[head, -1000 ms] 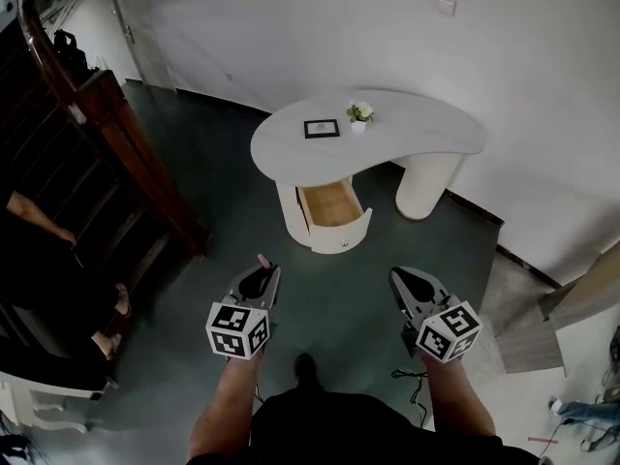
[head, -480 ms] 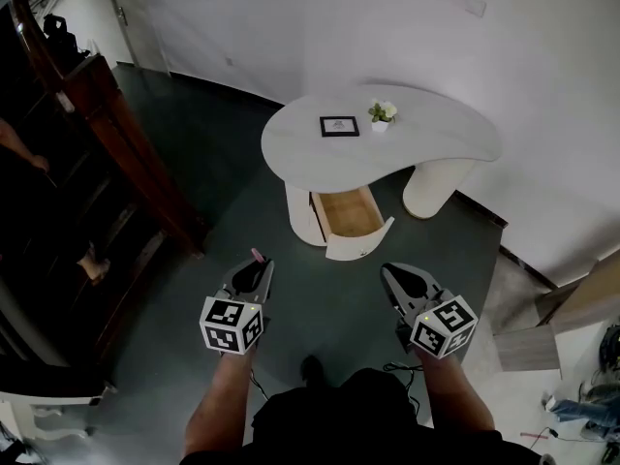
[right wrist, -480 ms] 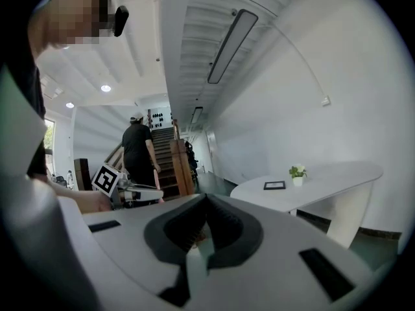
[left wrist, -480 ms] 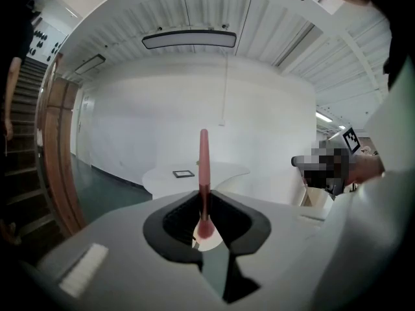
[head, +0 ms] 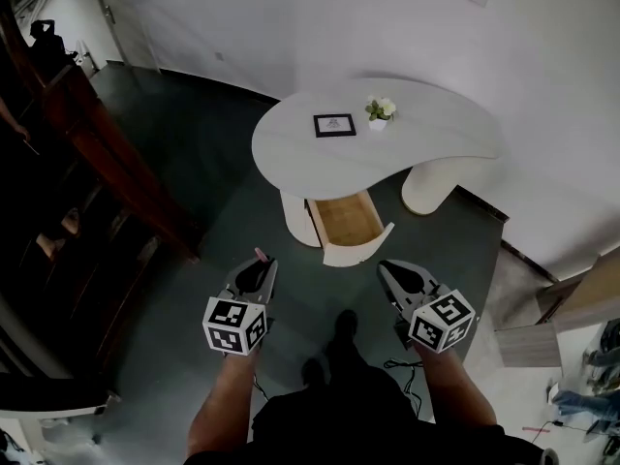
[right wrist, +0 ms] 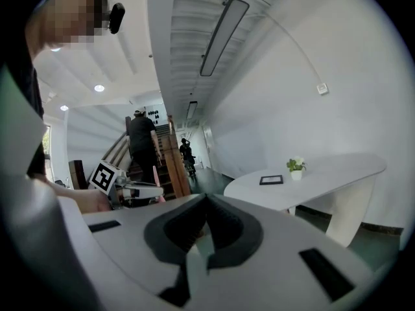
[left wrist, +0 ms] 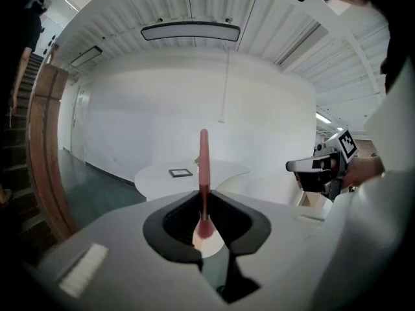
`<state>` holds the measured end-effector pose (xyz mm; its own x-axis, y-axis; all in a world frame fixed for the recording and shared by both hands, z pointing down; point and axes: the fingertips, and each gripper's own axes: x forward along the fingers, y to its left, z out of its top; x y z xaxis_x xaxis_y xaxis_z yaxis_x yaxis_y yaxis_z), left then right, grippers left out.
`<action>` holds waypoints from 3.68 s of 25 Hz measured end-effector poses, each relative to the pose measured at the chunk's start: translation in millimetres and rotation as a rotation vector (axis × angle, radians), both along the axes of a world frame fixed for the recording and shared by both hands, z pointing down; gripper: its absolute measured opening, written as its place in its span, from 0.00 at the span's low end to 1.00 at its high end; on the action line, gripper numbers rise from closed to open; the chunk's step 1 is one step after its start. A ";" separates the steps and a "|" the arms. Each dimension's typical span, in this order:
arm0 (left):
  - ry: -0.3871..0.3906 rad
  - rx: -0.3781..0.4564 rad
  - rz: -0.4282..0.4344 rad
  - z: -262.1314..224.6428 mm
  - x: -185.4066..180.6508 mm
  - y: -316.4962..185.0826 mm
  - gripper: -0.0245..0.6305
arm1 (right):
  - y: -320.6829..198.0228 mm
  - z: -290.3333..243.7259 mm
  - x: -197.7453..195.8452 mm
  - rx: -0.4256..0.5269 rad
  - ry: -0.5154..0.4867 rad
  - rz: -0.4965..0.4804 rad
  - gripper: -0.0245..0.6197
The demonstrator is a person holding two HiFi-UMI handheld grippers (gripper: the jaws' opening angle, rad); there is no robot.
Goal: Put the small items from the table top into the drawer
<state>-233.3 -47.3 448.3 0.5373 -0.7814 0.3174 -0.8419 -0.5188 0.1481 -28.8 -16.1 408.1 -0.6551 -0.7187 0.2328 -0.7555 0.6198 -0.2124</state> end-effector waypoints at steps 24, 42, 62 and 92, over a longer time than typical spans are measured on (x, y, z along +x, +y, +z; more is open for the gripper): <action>-0.092 -0.015 0.123 -16.4 141.0 -180.4 0.12 | -183.0 17.0 126.1 -0.013 -0.107 0.087 0.06; -0.052 -0.014 0.417 -0.6 116.5 -217.7 0.12 | -195.8 4.9 56.8 -0.024 -0.026 0.290 0.06; -0.081 -0.165 0.640 74.5 183.8 -217.4 0.12 | -191.4 60.7 90.6 -0.128 -0.072 0.486 0.06; -0.565 -0.468 0.895 293.4 249.7 -174.9 0.12 | -163.8 149.1 152.5 -0.262 -0.119 0.542 0.06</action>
